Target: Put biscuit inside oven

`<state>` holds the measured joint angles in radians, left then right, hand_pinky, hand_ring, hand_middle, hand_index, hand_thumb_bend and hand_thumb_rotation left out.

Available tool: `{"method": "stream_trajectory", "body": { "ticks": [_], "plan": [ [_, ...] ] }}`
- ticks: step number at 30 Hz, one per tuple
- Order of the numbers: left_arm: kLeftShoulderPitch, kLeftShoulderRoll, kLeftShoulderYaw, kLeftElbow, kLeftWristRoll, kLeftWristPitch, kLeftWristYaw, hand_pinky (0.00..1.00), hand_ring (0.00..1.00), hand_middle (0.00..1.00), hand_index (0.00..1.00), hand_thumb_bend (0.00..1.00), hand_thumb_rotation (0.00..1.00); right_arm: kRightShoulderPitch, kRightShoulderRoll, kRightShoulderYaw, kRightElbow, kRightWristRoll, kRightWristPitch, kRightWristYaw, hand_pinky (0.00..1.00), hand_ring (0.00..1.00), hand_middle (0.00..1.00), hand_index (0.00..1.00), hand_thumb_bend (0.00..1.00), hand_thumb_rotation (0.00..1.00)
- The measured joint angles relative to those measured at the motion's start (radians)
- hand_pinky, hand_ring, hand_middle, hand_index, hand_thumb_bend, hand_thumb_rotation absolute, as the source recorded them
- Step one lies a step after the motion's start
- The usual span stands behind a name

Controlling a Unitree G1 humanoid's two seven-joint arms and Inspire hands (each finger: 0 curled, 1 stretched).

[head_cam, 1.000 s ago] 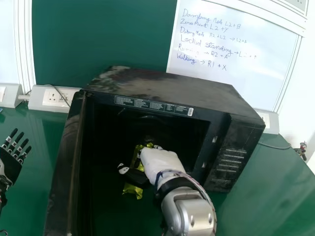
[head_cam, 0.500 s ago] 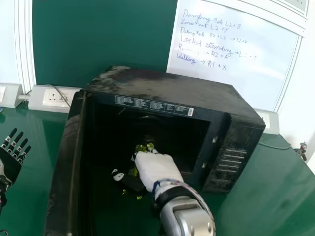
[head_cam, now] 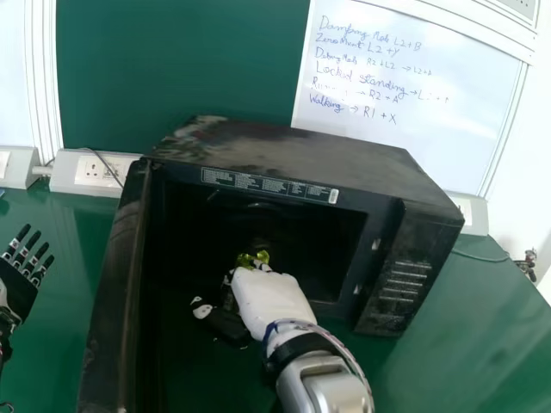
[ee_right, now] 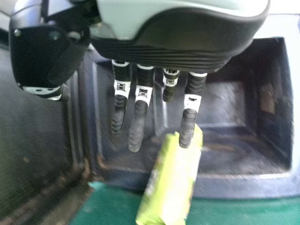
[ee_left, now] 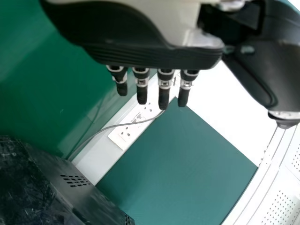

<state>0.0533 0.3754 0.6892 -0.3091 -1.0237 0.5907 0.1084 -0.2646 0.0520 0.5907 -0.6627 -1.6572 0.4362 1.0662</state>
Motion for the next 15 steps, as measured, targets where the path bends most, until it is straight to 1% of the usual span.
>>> {"method": "stream_trajectory", "body": {
  "ticks": [2, 4, 6, 7, 8, 11, 13, 15],
  "plan": [
    [0.000, 0.000, 0.000, 0.000, 0.000, 0.000, 0.000, 1.00, 1.00, 0.99, 0.98, 0.51, 0.23, 0.000, -0.001, 0.006, -0.015, -0.002, -0.001, 0.009, 0.40, 0.43, 0.48, 0.63, 0.65, 0.26],
    [0.000, 0.000, 0.000, 0.000, 0.000, 0.000, 0.000, 1.00, 1.00, 0.99, 0.98, 0.50, 0.23, 0.000, -0.001, 0.006, -0.023, -0.002, -0.001, 0.015, 0.45, 0.46, 0.50, 0.62, 0.64, 0.26],
    [0.000, 0.000, 0.000, 0.000, -0.001, 0.000, 0.000, 1.00, 1.00, 0.99, 0.98, 0.50, 0.23, 0.001, -0.002, 0.010, -0.022, 0.000, -0.001, 0.014, 0.45, 0.47, 0.50, 0.60, 0.64, 0.26],
    [0.000, 0.000, 0.000, -0.001, -0.002, 0.000, 0.000, 1.00, 1.00, 0.99, 0.98, 0.50, 0.22, 0.001, -0.003, 0.012, -0.022, 0.000, -0.001, 0.014, 0.40, 0.42, 0.47, 0.60, 0.64, 0.26],
    [0.000, 0.000, 0.000, -0.001, -0.002, 0.000, 0.000, 1.00, 1.00, 0.99, 0.98, 0.50, 0.22, 0.003, -0.003, 0.013, -0.021, 0.002, 0.000, 0.014, 0.39, 0.41, 0.46, 0.60, 0.64, 0.25],
    [0.000, -0.002, 0.000, -0.002, -0.002, 0.000, 0.000, 1.00, 1.00, 0.99, 0.98, 0.50, 0.22, 0.012, -0.008, 0.021, -0.013, 0.018, 0.002, 0.000, 0.31, 0.35, 0.42, 0.61, 0.63, 0.24],
    [0.000, -0.004, 0.000, -0.002, -0.002, 0.000, 0.000, 1.00, 1.00, 0.98, 0.98, 0.50, 0.22, 0.024, -0.014, 0.030, -0.009, 0.032, 0.008, -0.005, 0.31, 0.35, 0.43, 0.62, 0.62, 0.25],
    [0.000, -0.005, 0.000, -0.002, -0.002, 0.000, 0.000, 1.00, 1.00, 0.98, 0.98, 0.49, 0.22, 0.039, -0.020, 0.037, -0.009, 0.041, 0.016, -0.013, 0.28, 0.32, 0.41, 0.62, 0.61, 0.25]
  ]
}}
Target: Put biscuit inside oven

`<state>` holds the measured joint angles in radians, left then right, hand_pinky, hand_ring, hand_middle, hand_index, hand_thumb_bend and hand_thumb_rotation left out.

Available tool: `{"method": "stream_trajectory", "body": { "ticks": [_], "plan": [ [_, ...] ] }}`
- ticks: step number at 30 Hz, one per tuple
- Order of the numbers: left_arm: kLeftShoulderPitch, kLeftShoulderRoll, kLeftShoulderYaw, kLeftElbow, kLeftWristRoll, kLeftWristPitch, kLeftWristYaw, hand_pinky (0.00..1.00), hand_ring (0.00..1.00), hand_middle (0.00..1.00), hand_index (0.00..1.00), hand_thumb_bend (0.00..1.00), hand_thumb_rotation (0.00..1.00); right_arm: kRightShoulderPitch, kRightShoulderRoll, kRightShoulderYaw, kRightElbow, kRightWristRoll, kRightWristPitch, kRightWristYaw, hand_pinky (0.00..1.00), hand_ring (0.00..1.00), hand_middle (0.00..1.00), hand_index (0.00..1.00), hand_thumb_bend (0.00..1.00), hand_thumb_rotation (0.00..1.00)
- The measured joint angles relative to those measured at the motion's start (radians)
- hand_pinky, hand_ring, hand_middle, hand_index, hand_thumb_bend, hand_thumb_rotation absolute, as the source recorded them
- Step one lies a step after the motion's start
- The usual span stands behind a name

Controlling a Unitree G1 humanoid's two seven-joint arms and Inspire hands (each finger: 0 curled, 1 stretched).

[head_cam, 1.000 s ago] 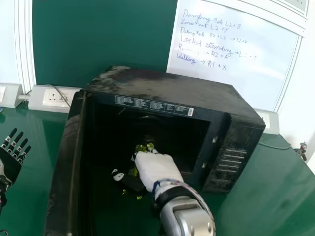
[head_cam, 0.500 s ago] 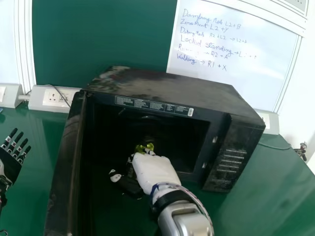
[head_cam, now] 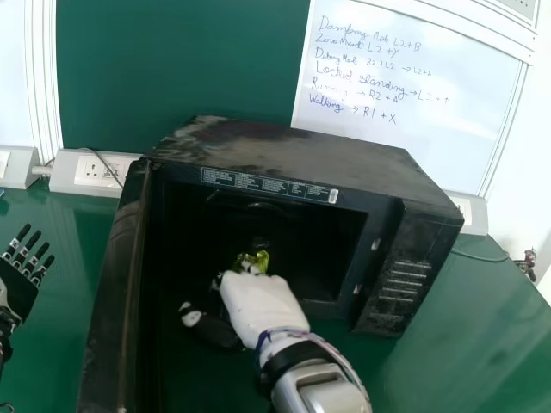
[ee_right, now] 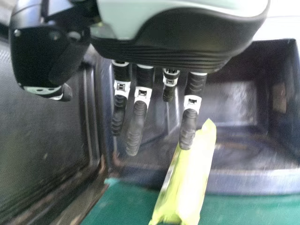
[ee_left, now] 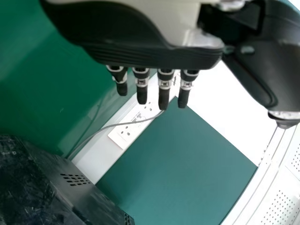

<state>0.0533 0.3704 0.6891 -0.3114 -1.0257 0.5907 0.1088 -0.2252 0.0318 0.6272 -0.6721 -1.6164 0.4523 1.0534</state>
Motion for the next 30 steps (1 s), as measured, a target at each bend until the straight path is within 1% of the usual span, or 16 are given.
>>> {"method": "stream_trajectory", "body": {
  "ticks": [2, 4, 6, 7, 8, 11, 15, 16, 19, 23, 25, 26, 27, 30],
  "plan": [
    [0.000, -0.001, 0.000, 0.000, 0.000, 0.000, 0.000, 1.00, 1.00, 0.99, 0.98, 0.49, 0.23, 0.028, -0.009, 0.013, -0.001, 0.017, 0.009, -0.009, 0.20, 0.28, 0.38, 0.62, 0.61, 0.23],
    [0.000, -0.002, -0.001, 0.000, 0.001, 0.000, 0.000, 1.00, 1.00, 0.99, 0.98, 0.50, 0.23, 0.064, -0.017, 0.028, -0.002, 0.035, 0.021, -0.021, 0.18, 0.26, 0.37, 0.61, 0.60, 0.22],
    [-0.002, -0.002, -0.002, 0.000, 0.002, -0.001, 0.000, 1.00, 1.00, 0.98, 0.98, 0.51, 0.23, 0.072, -0.017, 0.026, 0.002, 0.053, 0.027, -0.035, 0.16, 0.25, 0.36, 0.59, 0.61, 0.21],
    [-0.003, -0.002, -0.002, 0.000, 0.002, -0.001, 0.001, 1.00, 1.00, 0.98, 0.97, 0.51, 0.23, 0.073, -0.017, 0.026, 0.003, 0.065, 0.033, -0.058, 0.15, 0.24, 0.35, 0.60, 0.61, 0.20],
    [-0.003, -0.002, -0.003, 0.000, 0.002, -0.001, 0.002, 1.00, 1.00, 0.97, 0.96, 0.51, 0.23, 0.074, -0.017, 0.026, 0.009, 0.077, 0.039, -0.091, 0.15, 0.24, 0.35, 0.61, 0.61, 0.21],
    [-0.003, -0.003, -0.006, -0.001, 0.002, -0.001, 0.003, 1.00, 1.00, 0.97, 0.96, 0.50, 0.23, 0.078, -0.017, 0.026, 0.037, 0.097, 0.052, -0.138, 0.15, 0.24, 0.36, 0.62, 0.61, 0.21],
    [-0.003, -0.003, -0.006, -0.003, -0.001, -0.001, 0.005, 1.00, 1.00, 0.98, 0.97, 0.51, 0.24, 0.087, -0.018, 0.027, 0.105, 0.152, 0.088, -0.215, 0.13, 0.22, 0.33, 0.63, 0.59, 0.18],
    [-0.003, -0.003, -0.006, -0.004, -0.001, -0.001, 0.006, 1.00, 1.00, 0.98, 0.96, 0.51, 0.23, 0.089, -0.018, 0.027, 0.112, 0.156, 0.093, -0.217, 0.13, 0.22, 0.34, 0.62, 0.59, 0.18],
    [-0.003, -0.005, -0.006, -0.019, -0.016, 0.003, 0.034, 1.00, 1.00, 0.97, 0.97, 0.50, 0.23, 0.094, -0.022, 0.035, 0.167, 0.195, 0.112, -0.275, 0.15, 0.24, 0.36, 0.60, 0.59, 0.19],
    [-0.003, -0.005, -0.006, -0.032, -0.019, 0.004, 0.042, 1.00, 0.99, 0.97, 0.96, 0.51, 0.22, 0.096, -0.026, 0.044, 0.215, 0.242, 0.130, -0.331, 0.15, 0.24, 0.37, 0.61, 0.59, 0.20],
    [-0.002, -0.005, -0.006, -0.034, -0.020, 0.004, 0.045, 1.00, 1.00, 0.97, 0.96, 0.50, 0.23, 0.096, -0.027, 0.045, 0.222, 0.268, 0.133, -0.360, 0.15, 0.24, 0.36, 0.60, 0.55, 0.27],
    [-0.002, -0.005, -0.006, -0.036, -0.020, 0.004, 0.046, 1.00, 0.99, 0.96, 0.94, 0.49, 0.23, 0.096, -0.027, 0.045, 0.225, 0.281, 0.134, -0.378, 0.15, 0.24, 0.36, 0.60, 0.53, 0.35],
    [-0.002, -0.005, -0.006, -0.038, -0.020, 0.004, 0.046, 1.00, 0.99, 0.95, 0.94, 0.49, 0.23, 0.096, -0.028, 0.045, 0.226, 0.292, 0.134, -0.388, 0.15, 0.24, 0.36, 0.60, 0.51, 0.40],
    [-0.002, -0.005, -0.006, -0.040, -0.020, 0.004, 0.046, 1.00, 0.99, 0.96, 0.95, 0.49, 0.23, 0.097, -0.029, 0.046, 0.235, 0.319, 0.138, -0.410, 0.16, 0.25, 0.38, 0.60, 0.49, 0.51]
  ]
}}
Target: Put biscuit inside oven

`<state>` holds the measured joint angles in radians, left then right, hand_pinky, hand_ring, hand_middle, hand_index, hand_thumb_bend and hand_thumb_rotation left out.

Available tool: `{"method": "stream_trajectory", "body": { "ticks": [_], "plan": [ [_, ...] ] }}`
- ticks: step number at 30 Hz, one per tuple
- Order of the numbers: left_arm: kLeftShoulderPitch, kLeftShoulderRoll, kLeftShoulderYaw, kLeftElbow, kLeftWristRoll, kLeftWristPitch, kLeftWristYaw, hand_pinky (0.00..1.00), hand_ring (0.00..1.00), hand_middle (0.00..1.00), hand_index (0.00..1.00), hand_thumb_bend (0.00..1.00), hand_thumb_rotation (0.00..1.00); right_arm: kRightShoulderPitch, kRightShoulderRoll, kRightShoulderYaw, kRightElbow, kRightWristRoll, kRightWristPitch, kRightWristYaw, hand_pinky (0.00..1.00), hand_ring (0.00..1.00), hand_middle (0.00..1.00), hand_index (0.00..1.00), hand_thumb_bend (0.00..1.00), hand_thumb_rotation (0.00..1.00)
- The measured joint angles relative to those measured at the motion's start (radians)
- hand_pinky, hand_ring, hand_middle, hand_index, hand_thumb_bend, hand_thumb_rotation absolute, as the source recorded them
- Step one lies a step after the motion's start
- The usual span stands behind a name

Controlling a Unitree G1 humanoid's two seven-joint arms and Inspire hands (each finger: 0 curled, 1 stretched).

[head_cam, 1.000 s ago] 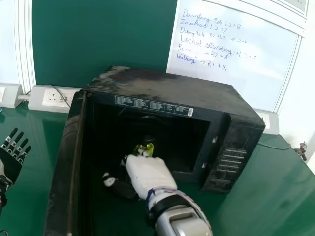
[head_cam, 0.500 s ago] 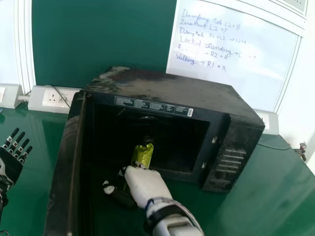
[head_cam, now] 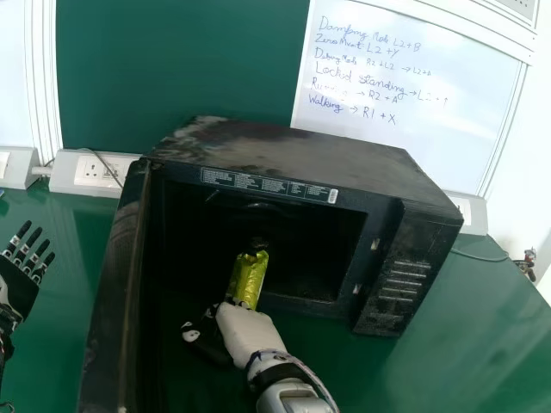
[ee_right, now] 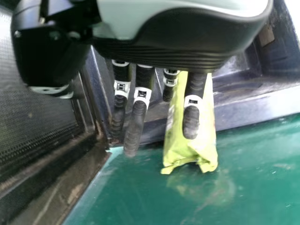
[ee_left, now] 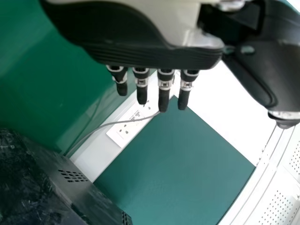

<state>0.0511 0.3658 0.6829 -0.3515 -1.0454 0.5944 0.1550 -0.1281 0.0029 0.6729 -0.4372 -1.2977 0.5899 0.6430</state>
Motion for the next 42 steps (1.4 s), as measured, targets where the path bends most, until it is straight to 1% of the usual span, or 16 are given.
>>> {"method": "stream_trajectory", "body": {
  "ticks": [1, 6, 8, 9, 13, 19, 21, 22, 24, 26, 30, 32, 35, 38, 39, 42],
  "plan": [
    [0.000, 0.000, 0.000, 0.000, 0.000, 0.000, 0.000, 1.00, 1.00, 0.96, 0.95, 0.49, 0.24, 0.000, -0.001, 0.000, 0.010, 0.003, 0.005, -0.006, 0.18, 0.28, 0.41, 0.62, 0.48, 0.58],
    [0.000, 0.000, 0.000, 0.000, 0.000, 0.000, 0.006, 1.00, 1.00, 0.97, 0.96, 0.50, 0.24, -0.006, -0.001, 0.000, 0.042, 0.014, 0.014, -0.021, 0.21, 0.30, 0.44, 0.65, 0.46, 0.62],
    [0.000, -0.001, 0.000, -0.002, -0.001, 0.001, 0.018, 1.00, 1.00, 0.97, 0.96, 0.49, 0.24, -0.010, 0.000, 0.000, 0.060, 0.020, 0.016, -0.035, 0.21, 0.31, 0.44, 0.65, 0.46, 0.60],
    [0.000, -0.001, 0.000, -0.002, -0.001, 0.001, 0.020, 1.00, 1.00, 0.98, 0.96, 0.48, 0.24, -0.011, 0.001, 0.000, 0.064, 0.021, 0.016, -0.040, 0.20, 0.29, 0.41, 0.65, 0.46, 0.59],
    [0.000, -0.002, -0.001, -0.002, -0.007, 0.001, 0.020, 1.00, 1.00, 0.98, 0.97, 0.48, 0.24, -0.021, 0.005, 0.002, 0.094, 0.034, 0.019, -0.062, 0.18, 0.27, 0.38, 0.64, 0.46, 0.55],
    [0.000, -0.004, -0.001, -0.003, -0.019, 0.000, 0.020, 1.00, 1.00, 0.99, 0.97, 0.49, 0.24, -0.023, 0.005, 0.001, 0.137, 0.077, 0.010, -0.127, 0.24, 0.33, 0.43, 0.64, 0.47, 0.52],
    [0.000, -0.004, -0.001, -0.003, -0.019, 0.000, 0.020, 1.00, 1.00, 1.00, 0.97, 0.50, 0.23, -0.024, 0.005, 0.001, 0.148, 0.091, 0.005, -0.147, 0.30, 0.37, 0.46, 0.64, 0.47, 0.53],
    [0.000, -0.004, -0.001, -0.003, -0.019, 0.000, 0.020, 1.00, 1.00, 1.00, 0.98, 0.50, 0.23, -0.024, 0.005, 0.001, 0.154, 0.103, 0.004, -0.158, 0.36, 0.41, 0.49, 0.64, 0.48, 0.54],
    [0.001, -0.004, -0.001, -0.007, -0.019, 0.000, 0.020, 1.00, 1.00, 1.00, 0.98, 0.48, 0.24, -0.032, 0.005, -0.001, 0.167, 0.120, 0.002, -0.168, 0.52, 0.54, 0.56, 0.64, 0.48, 0.55],
    [0.001, -0.004, -0.002, -0.012, -0.018, 0.000, 0.020, 1.00, 1.00, 1.00, 0.98, 0.49, 0.24, -0.045, 0.005, -0.002, 0.181, 0.132, 0.002, -0.169, 0.58, 0.59, 0.60, 0.65, 0.47, 0.56],
    [0.001, -0.004, -0.002, -0.012, -0.019, 0.000, 0.020, 1.00, 1.00, 1.00, 1.00, 0.50, 0.23, -0.062, 0.005, -0.004, 0.197, 0.146, 0.005, -0.170, 0.60, 0.60, 0.61, 0.68, 0.46, 0.61],
    [0.001, -0.004, -0.002, -0.012, -0.020, 0.000, 0.020, 1.00, 1.00, 1.00, 1.00, 0.51, 0.22, -0.081, 0.007, -0.005, 0.212, 0.146, 0.008, -0.169, 0.62, 0.63, 0.63, 0.67, 0.47, 0.62],
    [0.002, -0.004, -0.002, -0.012, -0.023, 0.000, 0.020, 1.00, 1.00, 1.00, 1.00, 0.51, 0.22, -0.092, 0.009, -0.005, 0.217, 0.144, 0.016, -0.165, 0.65, 0.68, 0.66, 0.66, 0.49, 0.62],
    [0.004, -0.004, -0.002, -0.012, -0.025, 0.000, 0.019, 1.00, 1.00, 1.00, 1.00, 0.51, 0.22, -0.101, 0.010, -0.007, 0.219, 0.140, 0.028, -0.164, 0.65, 0.68, 0.66, 0.65, 0.52, 0.59],
    [0.004, -0.004, -0.002, -0.012, -0.025, 0.000, 0.018, 1.00, 1.00, 1.00, 1.00, 0.50, 0.21, -0.102, 0.011, -0.010, 0.219, 0.140, 0.030, -0.167, 0.66, 0.69, 0.67, 0.65, 0.53, 0.55],
    [0.005, -0.004, -0.002, -0.012, -0.024, -0.001, 0.017, 1.00, 1.00, 1.00, 1.00, 0.50, 0.22, -0.111, 0.015, -0.025, 0.219, 0.140, 0.039, -0.169, 0.66, 0.70, 0.67, 0.65, 0.54, 0.57]
  ]
}}
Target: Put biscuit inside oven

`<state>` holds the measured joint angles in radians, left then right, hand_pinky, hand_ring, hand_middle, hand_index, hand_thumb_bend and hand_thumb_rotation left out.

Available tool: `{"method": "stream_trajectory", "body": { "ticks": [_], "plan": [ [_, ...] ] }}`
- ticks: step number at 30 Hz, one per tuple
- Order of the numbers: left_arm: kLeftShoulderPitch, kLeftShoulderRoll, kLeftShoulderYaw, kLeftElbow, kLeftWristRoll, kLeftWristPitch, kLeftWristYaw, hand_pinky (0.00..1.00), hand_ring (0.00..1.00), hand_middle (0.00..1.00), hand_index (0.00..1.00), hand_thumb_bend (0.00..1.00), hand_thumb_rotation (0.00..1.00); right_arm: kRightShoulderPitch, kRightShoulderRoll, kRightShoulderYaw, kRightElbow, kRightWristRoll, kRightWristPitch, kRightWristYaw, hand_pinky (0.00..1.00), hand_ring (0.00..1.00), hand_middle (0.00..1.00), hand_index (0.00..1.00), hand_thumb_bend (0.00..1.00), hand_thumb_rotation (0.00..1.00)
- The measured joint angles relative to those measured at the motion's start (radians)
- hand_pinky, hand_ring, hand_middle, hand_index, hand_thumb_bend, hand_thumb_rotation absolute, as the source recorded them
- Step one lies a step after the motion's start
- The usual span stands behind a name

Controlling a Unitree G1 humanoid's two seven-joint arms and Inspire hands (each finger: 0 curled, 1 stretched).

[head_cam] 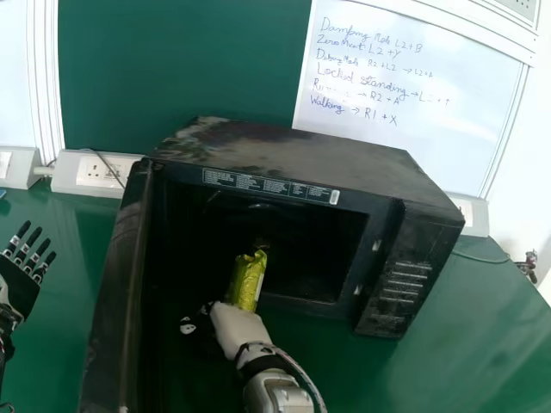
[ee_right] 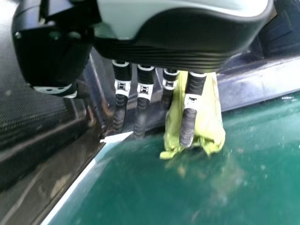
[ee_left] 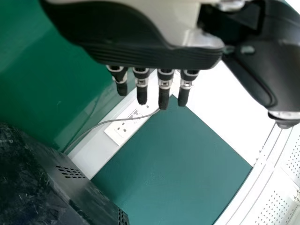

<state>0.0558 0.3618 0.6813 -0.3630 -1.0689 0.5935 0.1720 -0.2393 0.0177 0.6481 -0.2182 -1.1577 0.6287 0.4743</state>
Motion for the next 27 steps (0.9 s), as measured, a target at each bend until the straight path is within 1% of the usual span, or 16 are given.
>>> {"method": "stream_trajectory", "body": {
  "ticks": [2, 3, 5, 6, 9, 13, 16, 20, 24, 27],
  "plan": [
    [0.000, 0.000, 0.000, 0.000, 0.002, 0.000, 0.000, 1.00, 1.00, 1.00, 1.00, 0.51, 0.22, -0.011, 0.004, -0.008, 0.000, 0.000, 0.005, -0.001, 0.66, 0.69, 0.67, 0.64, 0.56, 0.56],
    [0.000, 0.000, 0.000, 0.000, 0.002, 0.000, 0.000, 1.00, 1.00, 1.00, 1.00, 0.50, 0.21, -0.014, 0.005, -0.015, 0.000, 0.000, 0.006, -0.003, 0.67, 0.71, 0.68, 0.64, 0.57, 0.53],
    [0.000, 0.000, 0.000, 0.001, 0.002, -0.001, -0.002, 1.00, 1.00, 1.00, 1.00, 0.50, 0.21, -0.014, 0.005, -0.018, 0.000, -0.001, 0.006, -0.018, 0.67, 0.72, 0.69, 0.65, 0.59, 0.52],
    [0.000, 0.000, 0.000, 0.002, 0.003, -0.001, -0.004, 1.00, 1.00, 1.00, 1.00, 0.51, 0.21, -0.014, 0.004, -0.019, 0.000, -0.008, 0.006, -0.026, 0.69, 0.75, 0.72, 0.67, 0.59, 0.54],
    [0.001, 0.000, 0.000, 0.008, 0.006, -0.001, -0.010, 1.00, 1.00, 1.00, 1.00, 0.51, 0.20, -0.024, -0.007, -0.021, 0.000, -0.040, 0.006, -0.036, 0.70, 0.77, 0.76, 0.70, 0.60, 0.54],
    [0.001, 0.000, 0.000, 0.011, 0.011, -0.002, -0.012, 1.00, 1.00, 0.99, 0.99, 0.51, 0.21, -0.041, -0.016, -0.031, 0.005, -0.091, 0.008, -0.046, 0.72, 0.79, 0.78, 0.73, 0.63, 0.55],
    [0.001, 0.000, 0.000, 0.012, 0.016, -0.002, -0.012, 1.00, 1.00, 0.99, 0.98, 0.50, 0.22, -0.062, -0.015, -0.047, 0.014, -0.124, 0.009, -0.075, 0.75, 0.80, 0.80, 0.75, 0.63, 0.57],
    [0.001, 0.000, 0.000, 0.015, 0.017, -0.002, -0.012, 1.00, 1.00, 0.98, 0.98, 0.51, 0.21, -0.086, -0.020, -0.062, 0.030, -0.160, 0.007, -0.093, 0.74, 0.80, 0.79, 0.73, 0.65, 0.57],
    [0.001, 0.000, 0.000, 0.015, 0.017, -0.002, -0.012, 1.00, 1.00, 0.98, 0.97, 0.52, 0.21, -0.114, -0.021, -0.072, 0.035, -0.192, 0.005, -0.092, 0.72, 0.79, 0.78, 0.75, 0.66, 0.60],
    [0.001, 0.000, 0.000, 0.015, 0.017, -0.002, -0.012, 1.00, 1.00, 0.98, 0.97, 0.50, 0.21, -0.131, -0.017, -0.087, 0.035, -0.191, 0.004, -0.085, 0.73, 0.80, 0.80, 0.77, 0.67, 0.56]
  ]
}}
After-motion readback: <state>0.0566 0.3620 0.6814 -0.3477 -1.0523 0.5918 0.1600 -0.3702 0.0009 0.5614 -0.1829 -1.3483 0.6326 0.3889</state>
